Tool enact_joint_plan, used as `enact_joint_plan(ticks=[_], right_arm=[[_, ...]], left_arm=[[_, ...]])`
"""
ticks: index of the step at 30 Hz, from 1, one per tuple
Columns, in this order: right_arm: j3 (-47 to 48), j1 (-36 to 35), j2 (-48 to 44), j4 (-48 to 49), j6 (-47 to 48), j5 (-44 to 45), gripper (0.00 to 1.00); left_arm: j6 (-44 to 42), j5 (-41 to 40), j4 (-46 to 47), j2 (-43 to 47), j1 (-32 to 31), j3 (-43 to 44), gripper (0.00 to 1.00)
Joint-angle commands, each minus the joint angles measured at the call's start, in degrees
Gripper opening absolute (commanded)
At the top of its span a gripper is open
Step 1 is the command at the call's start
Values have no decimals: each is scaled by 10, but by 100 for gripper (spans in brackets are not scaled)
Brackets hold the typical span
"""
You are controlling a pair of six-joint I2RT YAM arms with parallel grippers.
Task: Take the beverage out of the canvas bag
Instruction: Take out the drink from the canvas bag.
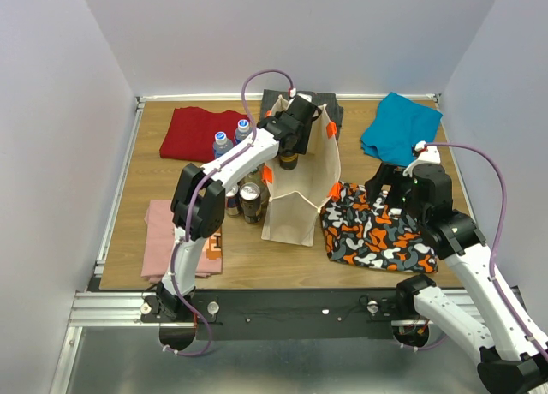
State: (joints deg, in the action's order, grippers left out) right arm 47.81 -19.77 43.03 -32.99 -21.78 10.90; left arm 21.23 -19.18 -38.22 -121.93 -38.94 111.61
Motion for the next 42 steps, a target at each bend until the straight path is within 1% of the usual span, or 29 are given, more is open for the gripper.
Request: enact_joint_plan(ticks=[1, 16, 24, 28, 42], right_arm=[[0, 0, -1, 12, 7, 6, 99], [-1, -1, -6, 14, 8, 1, 99], [-1, -1, -7, 14, 9, -2, 99], [-2, 0, -11, 14, 9, -3, 99], [-2, 0, -11, 16, 10, -9, 99]], left_arm=[[-5, 31, 5, 34, 4, -18, 0], [-1, 72, 23, 110, 3, -67, 0], [-11, 77, 7, 120, 0, -58, 0], [-26, 80, -15, 116, -3, -35, 0], [-27, 124, -17, 150, -9, -39, 0]])
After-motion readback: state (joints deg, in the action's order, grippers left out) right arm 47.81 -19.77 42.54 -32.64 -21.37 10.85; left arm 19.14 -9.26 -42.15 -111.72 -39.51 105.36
